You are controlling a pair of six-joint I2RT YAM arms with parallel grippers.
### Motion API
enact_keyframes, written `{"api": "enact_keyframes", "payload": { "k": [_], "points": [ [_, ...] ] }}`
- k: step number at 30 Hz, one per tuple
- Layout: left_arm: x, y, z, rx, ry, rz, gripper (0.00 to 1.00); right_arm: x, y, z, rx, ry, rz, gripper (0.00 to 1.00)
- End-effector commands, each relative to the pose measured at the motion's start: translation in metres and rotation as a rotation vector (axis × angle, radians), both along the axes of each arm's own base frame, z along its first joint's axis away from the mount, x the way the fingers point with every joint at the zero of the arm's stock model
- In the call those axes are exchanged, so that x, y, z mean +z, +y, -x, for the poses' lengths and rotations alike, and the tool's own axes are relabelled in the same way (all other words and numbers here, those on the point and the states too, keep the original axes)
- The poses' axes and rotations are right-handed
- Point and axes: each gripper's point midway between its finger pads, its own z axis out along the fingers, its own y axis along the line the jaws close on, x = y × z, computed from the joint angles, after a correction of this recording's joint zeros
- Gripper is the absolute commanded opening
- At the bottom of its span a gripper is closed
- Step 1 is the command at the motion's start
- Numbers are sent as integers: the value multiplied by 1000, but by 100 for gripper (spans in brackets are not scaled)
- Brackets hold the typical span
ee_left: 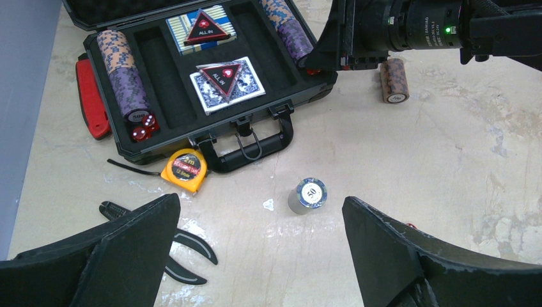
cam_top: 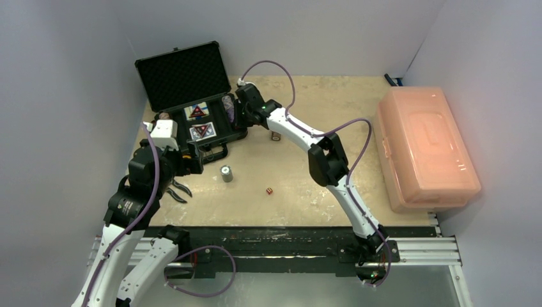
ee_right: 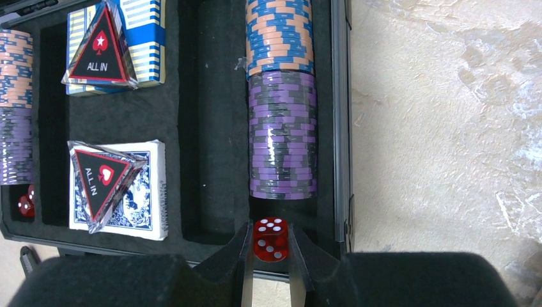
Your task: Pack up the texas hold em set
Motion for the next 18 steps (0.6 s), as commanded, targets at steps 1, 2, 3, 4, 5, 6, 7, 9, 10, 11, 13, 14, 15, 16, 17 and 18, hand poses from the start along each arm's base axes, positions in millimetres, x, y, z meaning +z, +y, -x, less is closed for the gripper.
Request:
{"api": "enact_keyframes", "payload": {
  "k": [1,2,3,4,5,6,7,9,10,11,13,14,15,16,17,18],
  "points": [
    [3,-1,-2,-14,-26,-11,100,21,1,-10,-9,-35,-44,2],
    [3,-1,-2,-14,-26,-12,100,21,0,-10,-10,-33,-45,3],
    [4,-1,-3,-13,-27,-11,100,20,0,-10,-11,-32,-44,5],
    [3,-1,-3,-14,-26,-11,100,20,-1,-11,-12,-32,-43,7],
    [3,-1,-3,-14,-25,-12,100,20,-1,-11,-12,-32,-43,9],
    [3,-1,-2,-13,-25,-12,100,20,-2,-12,-15,-32,-43,12],
    [3,-1,-3,-13,-25,-13,100,20,-2,-12,-17,-33,-43,14],
    [4,-1,-2,-12,-28,-12,100,21,-3,-13,-22,-35,-41,20],
    [4,-1,-2,-12,-28,-11,100,21,-4,-14,-23,-35,-41,25],
    [4,-1,-2,-13,-28,-12,100,20,-5,-14,-26,-33,-40,29],
    [4,-1,-2,-13,-28,-12,99,21,-6,-15,-30,-33,-42,33],
    [4,-1,-2,-12,-27,-12,99,20,-6,-15,-30,-32,-41,37],
    [4,-1,-2,-12,-28,-12,99,20,-6,-15,-30,-32,-40,40],
    [3,-1,-2,-13,-26,-13,99,21,-7,-15,-31,-33,-41,42],
    [4,-1,-2,-13,-28,-12,99,21,-7,-15,-32,-33,-41,44],
    [4,-1,-2,-13,-28,-13,99,21,-8,-16,-33,-32,-42,45]
  ]
}}
